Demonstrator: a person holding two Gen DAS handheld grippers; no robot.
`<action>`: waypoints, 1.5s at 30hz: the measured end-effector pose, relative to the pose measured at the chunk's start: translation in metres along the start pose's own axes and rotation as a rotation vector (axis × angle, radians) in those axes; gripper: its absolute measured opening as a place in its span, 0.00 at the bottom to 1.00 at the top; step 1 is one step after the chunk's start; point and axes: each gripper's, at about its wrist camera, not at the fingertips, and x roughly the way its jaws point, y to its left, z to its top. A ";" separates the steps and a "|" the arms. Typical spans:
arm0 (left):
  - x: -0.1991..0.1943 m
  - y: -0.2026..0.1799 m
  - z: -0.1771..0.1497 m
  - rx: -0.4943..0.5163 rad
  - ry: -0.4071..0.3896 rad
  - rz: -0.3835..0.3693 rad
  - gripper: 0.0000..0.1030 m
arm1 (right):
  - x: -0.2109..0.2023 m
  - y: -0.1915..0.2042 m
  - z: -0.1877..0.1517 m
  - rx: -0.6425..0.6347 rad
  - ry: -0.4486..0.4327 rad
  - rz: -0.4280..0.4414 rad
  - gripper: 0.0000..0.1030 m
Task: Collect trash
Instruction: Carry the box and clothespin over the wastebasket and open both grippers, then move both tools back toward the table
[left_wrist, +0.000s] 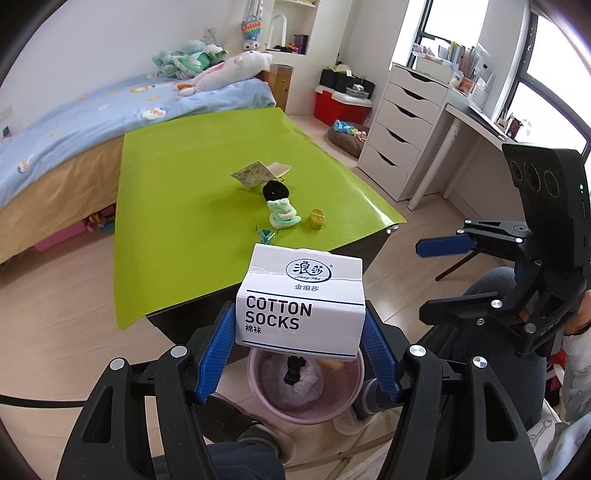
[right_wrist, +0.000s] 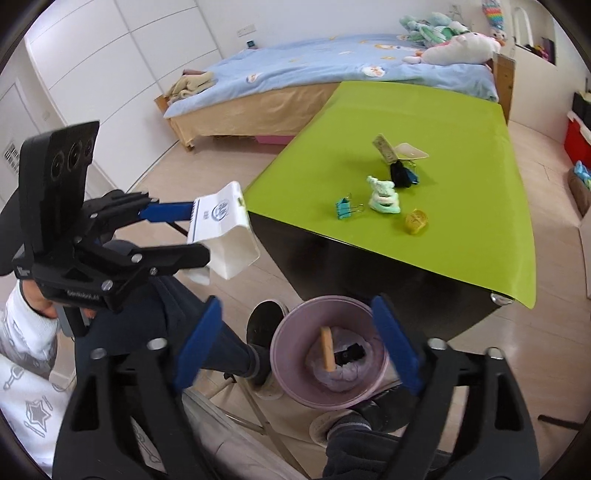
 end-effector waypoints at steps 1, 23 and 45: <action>0.001 -0.001 0.000 0.004 0.003 -0.003 0.63 | -0.001 -0.001 0.000 0.005 -0.003 -0.007 0.89; 0.017 -0.027 0.004 0.060 0.034 -0.041 0.93 | -0.037 -0.028 -0.013 0.089 -0.078 -0.117 0.97; 0.015 -0.001 0.008 -0.033 0.001 0.023 0.93 | -0.021 -0.037 0.008 0.118 -0.040 -0.162 0.97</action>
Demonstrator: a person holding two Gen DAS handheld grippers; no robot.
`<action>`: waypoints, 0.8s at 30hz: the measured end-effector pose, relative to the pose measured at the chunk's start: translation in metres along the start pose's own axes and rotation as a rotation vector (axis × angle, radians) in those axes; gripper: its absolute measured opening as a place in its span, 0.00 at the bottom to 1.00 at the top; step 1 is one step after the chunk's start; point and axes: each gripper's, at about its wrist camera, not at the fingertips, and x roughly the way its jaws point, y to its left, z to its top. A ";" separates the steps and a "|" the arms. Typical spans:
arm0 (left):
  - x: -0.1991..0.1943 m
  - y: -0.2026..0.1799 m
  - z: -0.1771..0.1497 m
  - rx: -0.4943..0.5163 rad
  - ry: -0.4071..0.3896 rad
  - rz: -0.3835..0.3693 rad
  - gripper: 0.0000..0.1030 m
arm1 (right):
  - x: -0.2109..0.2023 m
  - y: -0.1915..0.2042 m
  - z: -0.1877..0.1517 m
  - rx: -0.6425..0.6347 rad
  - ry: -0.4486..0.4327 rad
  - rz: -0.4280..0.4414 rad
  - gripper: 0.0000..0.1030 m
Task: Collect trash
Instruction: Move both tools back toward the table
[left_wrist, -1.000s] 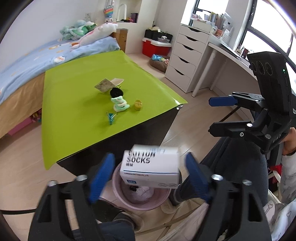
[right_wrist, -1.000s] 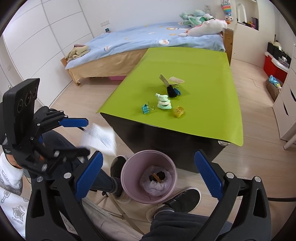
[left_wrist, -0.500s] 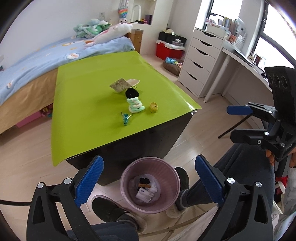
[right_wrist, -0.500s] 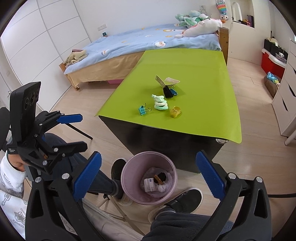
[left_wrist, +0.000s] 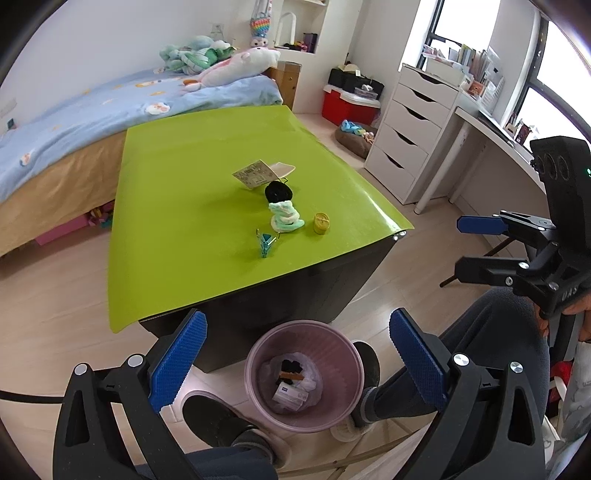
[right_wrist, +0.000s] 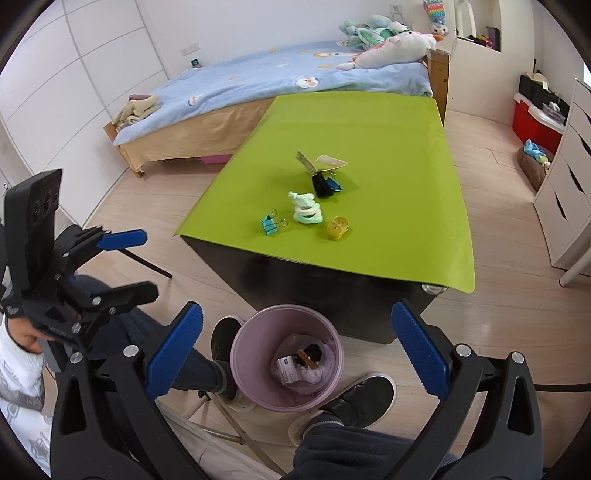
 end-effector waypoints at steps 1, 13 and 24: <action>0.001 0.002 0.001 -0.003 -0.003 0.005 0.93 | 0.002 0.000 0.003 -0.001 0.004 -0.002 0.97; 0.003 0.009 0.009 -0.013 -0.013 0.023 0.93 | 0.081 -0.018 0.071 -0.035 0.140 -0.080 0.97; 0.003 0.013 0.009 -0.026 -0.014 0.031 0.93 | 0.154 -0.038 0.095 -0.002 0.316 -0.127 0.75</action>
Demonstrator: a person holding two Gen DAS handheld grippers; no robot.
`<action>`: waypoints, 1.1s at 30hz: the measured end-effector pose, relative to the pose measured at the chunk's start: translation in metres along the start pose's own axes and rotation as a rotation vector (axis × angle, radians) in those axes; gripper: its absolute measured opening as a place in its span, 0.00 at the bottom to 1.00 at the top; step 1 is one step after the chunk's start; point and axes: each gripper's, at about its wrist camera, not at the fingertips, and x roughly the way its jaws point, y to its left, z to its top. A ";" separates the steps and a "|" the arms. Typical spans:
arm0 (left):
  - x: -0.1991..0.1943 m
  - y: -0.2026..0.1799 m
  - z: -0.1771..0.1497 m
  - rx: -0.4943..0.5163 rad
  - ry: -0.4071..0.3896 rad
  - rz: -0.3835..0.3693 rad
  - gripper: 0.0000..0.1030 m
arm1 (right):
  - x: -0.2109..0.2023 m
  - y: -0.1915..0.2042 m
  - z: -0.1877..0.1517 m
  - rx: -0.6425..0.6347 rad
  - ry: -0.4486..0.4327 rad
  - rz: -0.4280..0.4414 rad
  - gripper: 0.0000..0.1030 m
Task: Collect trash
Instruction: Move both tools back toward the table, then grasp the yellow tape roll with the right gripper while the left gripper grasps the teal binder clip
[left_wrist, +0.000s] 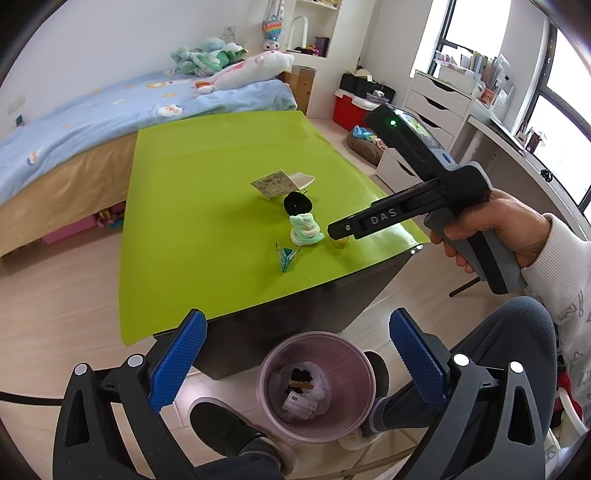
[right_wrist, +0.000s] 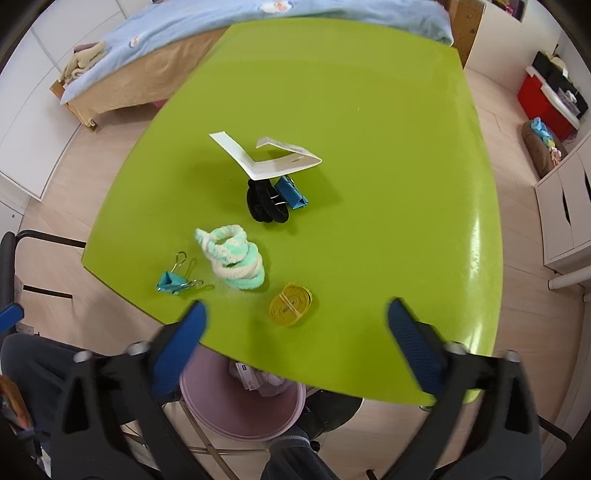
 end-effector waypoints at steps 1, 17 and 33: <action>0.000 0.000 0.000 -0.002 0.001 0.001 0.93 | 0.001 0.001 0.001 -0.001 0.006 -0.005 0.70; 0.008 0.003 0.005 -0.004 0.012 -0.005 0.93 | 0.017 -0.002 0.007 0.006 0.041 0.021 0.25; 0.055 0.000 0.047 0.090 0.089 0.014 0.93 | -0.022 -0.012 -0.017 0.033 -0.061 0.095 0.25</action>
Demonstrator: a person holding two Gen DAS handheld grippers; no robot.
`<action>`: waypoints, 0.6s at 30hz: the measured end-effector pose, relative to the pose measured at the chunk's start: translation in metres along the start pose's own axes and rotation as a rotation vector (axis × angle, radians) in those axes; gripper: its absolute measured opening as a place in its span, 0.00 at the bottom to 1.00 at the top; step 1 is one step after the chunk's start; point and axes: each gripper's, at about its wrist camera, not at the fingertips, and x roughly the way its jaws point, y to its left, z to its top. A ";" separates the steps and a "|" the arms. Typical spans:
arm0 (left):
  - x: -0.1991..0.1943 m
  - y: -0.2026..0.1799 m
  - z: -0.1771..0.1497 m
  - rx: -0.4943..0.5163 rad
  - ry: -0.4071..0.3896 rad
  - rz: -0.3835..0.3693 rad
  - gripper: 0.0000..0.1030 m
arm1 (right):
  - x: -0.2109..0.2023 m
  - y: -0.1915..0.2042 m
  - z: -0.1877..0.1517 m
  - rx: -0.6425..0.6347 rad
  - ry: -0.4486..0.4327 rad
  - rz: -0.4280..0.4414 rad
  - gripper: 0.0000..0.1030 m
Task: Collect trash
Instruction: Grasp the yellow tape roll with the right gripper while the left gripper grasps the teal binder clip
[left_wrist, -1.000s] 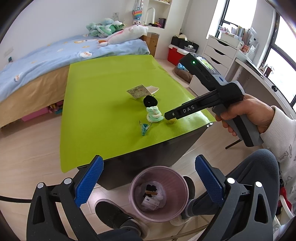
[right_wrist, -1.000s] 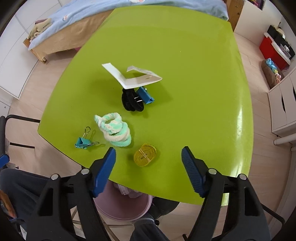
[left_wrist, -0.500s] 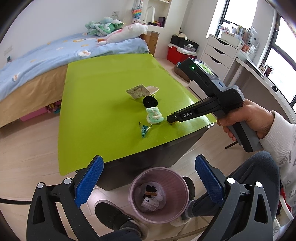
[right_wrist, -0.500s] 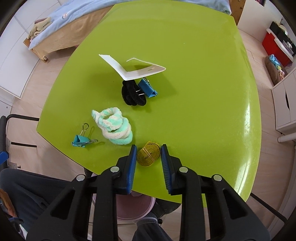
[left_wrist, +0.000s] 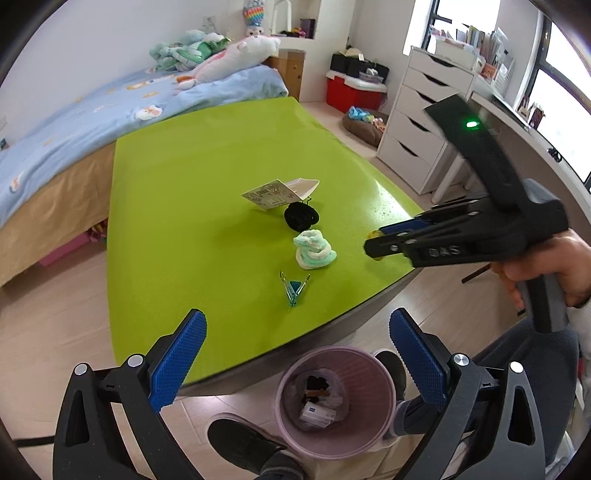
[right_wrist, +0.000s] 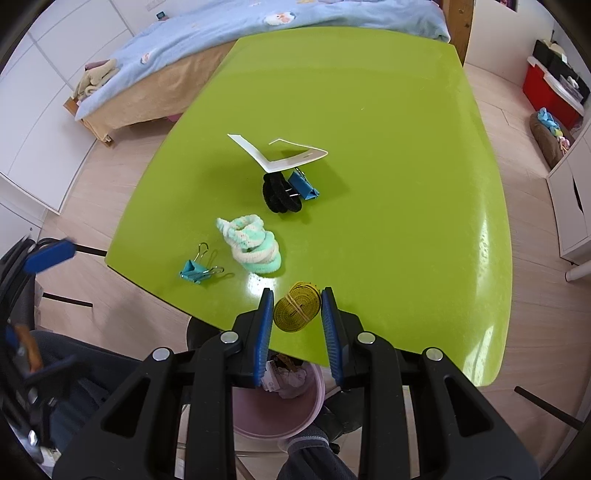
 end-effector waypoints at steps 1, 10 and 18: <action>0.006 0.001 0.004 0.006 0.014 0.000 0.93 | -0.002 -0.002 -0.001 0.001 -0.003 -0.002 0.26; 0.058 0.001 0.020 0.045 0.132 0.017 0.93 | -0.011 -0.009 -0.009 0.015 -0.024 -0.006 0.26; 0.083 -0.002 0.024 0.053 0.192 0.011 0.68 | -0.012 -0.013 -0.012 0.024 -0.032 -0.004 0.25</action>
